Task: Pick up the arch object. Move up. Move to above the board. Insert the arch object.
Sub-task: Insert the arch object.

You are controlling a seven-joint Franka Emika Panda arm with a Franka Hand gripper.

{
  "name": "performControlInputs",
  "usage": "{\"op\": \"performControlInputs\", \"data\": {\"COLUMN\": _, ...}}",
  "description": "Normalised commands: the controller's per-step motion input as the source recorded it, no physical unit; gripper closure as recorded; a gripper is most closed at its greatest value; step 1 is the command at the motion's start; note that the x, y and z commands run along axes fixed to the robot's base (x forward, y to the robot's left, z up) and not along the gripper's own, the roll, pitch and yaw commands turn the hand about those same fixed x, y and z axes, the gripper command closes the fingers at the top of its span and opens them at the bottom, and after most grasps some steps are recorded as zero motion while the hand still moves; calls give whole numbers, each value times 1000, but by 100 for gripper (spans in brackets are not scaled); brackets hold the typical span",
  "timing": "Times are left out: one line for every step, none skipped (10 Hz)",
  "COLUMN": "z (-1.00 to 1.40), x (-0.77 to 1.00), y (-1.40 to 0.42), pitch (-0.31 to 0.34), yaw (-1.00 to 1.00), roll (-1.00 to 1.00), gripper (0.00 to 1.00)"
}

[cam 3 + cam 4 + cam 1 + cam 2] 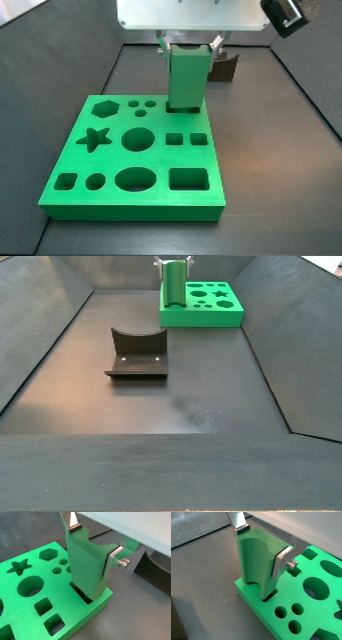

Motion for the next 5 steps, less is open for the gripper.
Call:
{"op": "performControlInputs", "data": {"z": -286, "x": -129, "y": 0, "pitch": -214, "yaw": 0, "roll": -149, "gripper": 100}}
{"op": "performControlInputs", "data": {"z": -314, "x": -123, "y": 0, "pitch": -234, "yaw": 0, "roll": -236, "gripper": 100}}
{"op": "performControlInputs", "data": {"z": -269, "x": -31, "y": -34, "pitch": -261, "yaw": -6, "roll": -261, "gripper": 100}}
{"op": "performControlInputs", "data": {"z": -329, "x": 0, "y": -29, "pitch": -239, "yaw": -3, "roll": -251, "gripper": 100}}
{"op": "performControlInputs", "data": {"z": -497, "x": 49, "y": 0, "pitch": -114, "yaw": -14, "roll": -137, "gripper": 100}}
